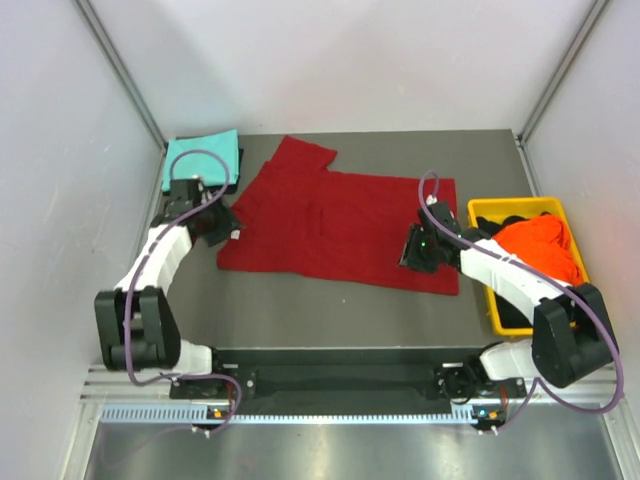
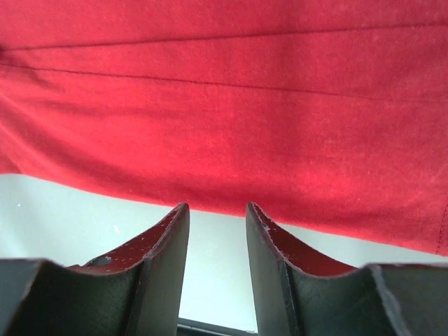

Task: Fold and stack the t-shirts
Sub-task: Fold the tshirt

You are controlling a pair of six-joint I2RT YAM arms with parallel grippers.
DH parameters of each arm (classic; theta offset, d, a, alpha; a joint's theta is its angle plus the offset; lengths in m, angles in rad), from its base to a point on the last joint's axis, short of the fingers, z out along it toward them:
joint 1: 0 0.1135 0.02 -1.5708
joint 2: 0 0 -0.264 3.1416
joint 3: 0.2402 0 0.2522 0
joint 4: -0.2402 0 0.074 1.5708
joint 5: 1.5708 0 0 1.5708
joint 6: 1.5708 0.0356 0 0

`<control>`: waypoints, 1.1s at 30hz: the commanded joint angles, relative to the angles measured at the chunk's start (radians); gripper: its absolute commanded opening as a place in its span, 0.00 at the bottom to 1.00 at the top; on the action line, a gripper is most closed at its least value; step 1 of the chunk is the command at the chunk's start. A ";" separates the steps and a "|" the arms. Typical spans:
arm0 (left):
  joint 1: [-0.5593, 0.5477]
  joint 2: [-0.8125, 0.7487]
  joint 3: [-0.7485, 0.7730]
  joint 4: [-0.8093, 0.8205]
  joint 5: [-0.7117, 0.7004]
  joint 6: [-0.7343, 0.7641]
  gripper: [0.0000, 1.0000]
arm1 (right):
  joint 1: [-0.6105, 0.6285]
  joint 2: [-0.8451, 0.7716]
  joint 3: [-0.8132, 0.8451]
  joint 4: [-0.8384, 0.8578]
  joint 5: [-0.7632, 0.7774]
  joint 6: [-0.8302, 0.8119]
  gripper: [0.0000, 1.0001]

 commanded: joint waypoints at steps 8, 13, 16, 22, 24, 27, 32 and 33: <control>0.062 -0.184 -0.231 0.081 -0.096 -0.109 0.46 | 0.015 -0.028 0.001 0.063 0.002 0.025 0.39; 0.060 -0.178 -0.330 0.154 -0.160 -0.134 0.47 | 0.015 -0.035 -0.013 0.075 -0.010 0.016 0.39; 0.060 -0.133 -0.320 0.161 -0.172 -0.140 0.47 | 0.015 -0.046 -0.022 0.074 -0.004 0.013 0.39; 0.060 -0.098 -0.331 0.195 -0.258 -0.122 0.38 | 0.015 -0.060 -0.042 0.071 0.002 0.015 0.40; 0.062 -0.064 -0.314 0.186 -0.267 -0.111 0.36 | 0.017 -0.072 -0.054 0.071 0.001 0.016 0.39; 0.062 -0.043 -0.320 0.199 -0.260 -0.111 0.36 | 0.015 -0.080 -0.062 0.068 0.002 0.016 0.40; 0.060 0.006 -0.310 0.200 -0.295 -0.112 0.34 | 0.015 -0.074 -0.065 0.066 0.034 0.018 0.40; 0.059 0.017 -0.298 0.186 -0.321 -0.106 0.33 | 0.014 -0.072 -0.065 0.062 0.037 0.021 0.40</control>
